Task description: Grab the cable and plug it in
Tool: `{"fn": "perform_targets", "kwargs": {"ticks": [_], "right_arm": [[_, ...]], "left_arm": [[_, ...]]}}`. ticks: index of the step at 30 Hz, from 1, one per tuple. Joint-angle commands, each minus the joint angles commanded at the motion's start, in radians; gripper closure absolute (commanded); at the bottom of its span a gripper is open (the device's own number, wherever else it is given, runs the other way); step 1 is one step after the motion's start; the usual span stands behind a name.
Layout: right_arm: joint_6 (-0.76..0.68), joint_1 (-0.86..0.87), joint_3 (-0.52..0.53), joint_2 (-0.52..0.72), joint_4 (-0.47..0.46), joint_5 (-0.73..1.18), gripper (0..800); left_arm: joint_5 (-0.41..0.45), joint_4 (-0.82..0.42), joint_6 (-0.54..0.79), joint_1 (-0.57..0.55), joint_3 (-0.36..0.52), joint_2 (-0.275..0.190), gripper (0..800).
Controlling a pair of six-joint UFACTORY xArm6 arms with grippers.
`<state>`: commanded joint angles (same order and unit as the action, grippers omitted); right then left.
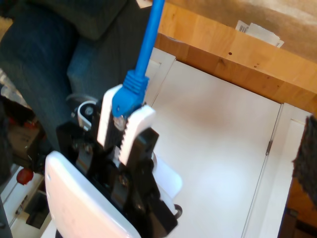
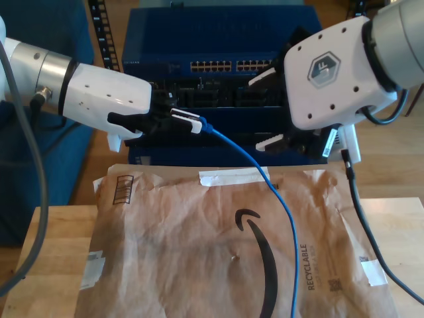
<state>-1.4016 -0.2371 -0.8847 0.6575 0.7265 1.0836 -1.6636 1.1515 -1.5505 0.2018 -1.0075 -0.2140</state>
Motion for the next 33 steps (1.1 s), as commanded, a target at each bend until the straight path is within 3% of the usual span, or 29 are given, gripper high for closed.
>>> {"fn": "perform_targets", "kwargs": {"ticks": [9, 13, 22, 33], "right_arm": [[0.063, -0.077, 0.060, 0.044, 0.002, -0.180, 3], [0.074, -0.155, 0.097, 0.044, 0.000, -0.290, 4], [0.092, -0.206, 0.175, 0.095, 0.002, -0.338, 34], [0.121, -0.296, 0.153, 0.104, 0.003, -0.377, 34]], "left_arm": [[-0.167, 0.055, -0.052, 0.046, -0.006, 0.095, 794], [-0.195, 0.098, -0.051, 0.055, -0.005, 0.109, 794], [-0.288, 0.144, -0.081, 0.095, -0.003, 0.152, 795], [-0.408, 0.207, -0.092, 0.103, -0.005, 0.213, 794]]}}
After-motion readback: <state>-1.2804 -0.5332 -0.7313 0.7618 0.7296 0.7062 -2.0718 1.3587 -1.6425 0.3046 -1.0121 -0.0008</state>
